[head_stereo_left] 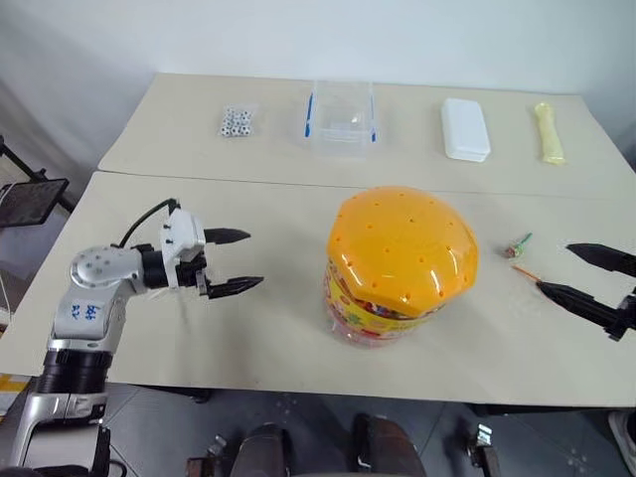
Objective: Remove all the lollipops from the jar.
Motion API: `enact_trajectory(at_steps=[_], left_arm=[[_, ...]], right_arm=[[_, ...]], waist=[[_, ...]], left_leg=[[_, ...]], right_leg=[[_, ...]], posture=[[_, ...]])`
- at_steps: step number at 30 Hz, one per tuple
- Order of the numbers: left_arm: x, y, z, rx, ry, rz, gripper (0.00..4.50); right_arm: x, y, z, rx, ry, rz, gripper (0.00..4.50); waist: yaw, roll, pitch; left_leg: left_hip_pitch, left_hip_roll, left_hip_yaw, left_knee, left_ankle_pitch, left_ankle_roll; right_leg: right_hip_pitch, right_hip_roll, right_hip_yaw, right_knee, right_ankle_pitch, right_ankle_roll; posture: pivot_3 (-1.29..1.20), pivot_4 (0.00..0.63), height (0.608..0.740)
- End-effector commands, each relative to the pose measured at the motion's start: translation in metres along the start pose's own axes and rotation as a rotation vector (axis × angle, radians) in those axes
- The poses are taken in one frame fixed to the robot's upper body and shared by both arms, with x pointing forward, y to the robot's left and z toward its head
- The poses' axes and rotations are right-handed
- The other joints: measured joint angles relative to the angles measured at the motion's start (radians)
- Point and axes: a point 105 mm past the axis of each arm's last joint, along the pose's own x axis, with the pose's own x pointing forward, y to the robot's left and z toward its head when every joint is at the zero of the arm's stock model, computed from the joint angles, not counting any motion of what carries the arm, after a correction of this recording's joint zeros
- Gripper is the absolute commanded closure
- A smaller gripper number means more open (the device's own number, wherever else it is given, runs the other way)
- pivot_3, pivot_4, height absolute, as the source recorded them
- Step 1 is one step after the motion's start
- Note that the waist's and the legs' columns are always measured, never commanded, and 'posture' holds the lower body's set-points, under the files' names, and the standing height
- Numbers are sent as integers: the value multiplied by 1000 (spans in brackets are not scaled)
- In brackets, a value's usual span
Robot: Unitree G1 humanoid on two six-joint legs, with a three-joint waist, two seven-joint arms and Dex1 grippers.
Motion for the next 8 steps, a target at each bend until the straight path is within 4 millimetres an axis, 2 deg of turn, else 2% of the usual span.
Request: enact_trajectory(at_steps=[1, 4, 8], left_arm=[[-7, -4, -8, 21, 37, 93, 0], [-14, -12, -16, 19, 51, 157, 0], [-21, -21, -18, -4, 34, 193, 0]], right_arm=[[23, 34, -1, -80, -48, 129, 52], [30, 45, -11, -151, -75, 137, 52], [30, 47, -26, -125, -72, 104, 52]], waist=[[1, 0, 0], [6, 0, 0], [6, 0, 0]], left_leg=[[0, 0, 0, 0, 0, 0], [-1, -1, 0, 1, 0, 0], [0, -1, -1, 2, 0, 0]], right_leg=[[0, 0, 0, 0, 0, 0], [0, -1, 0, 0, 0, 0], [1, -2, 0, 1, 0, 0]], posture=[[0, 150, 740], [0, 150, 740], [0, 150, 740]])
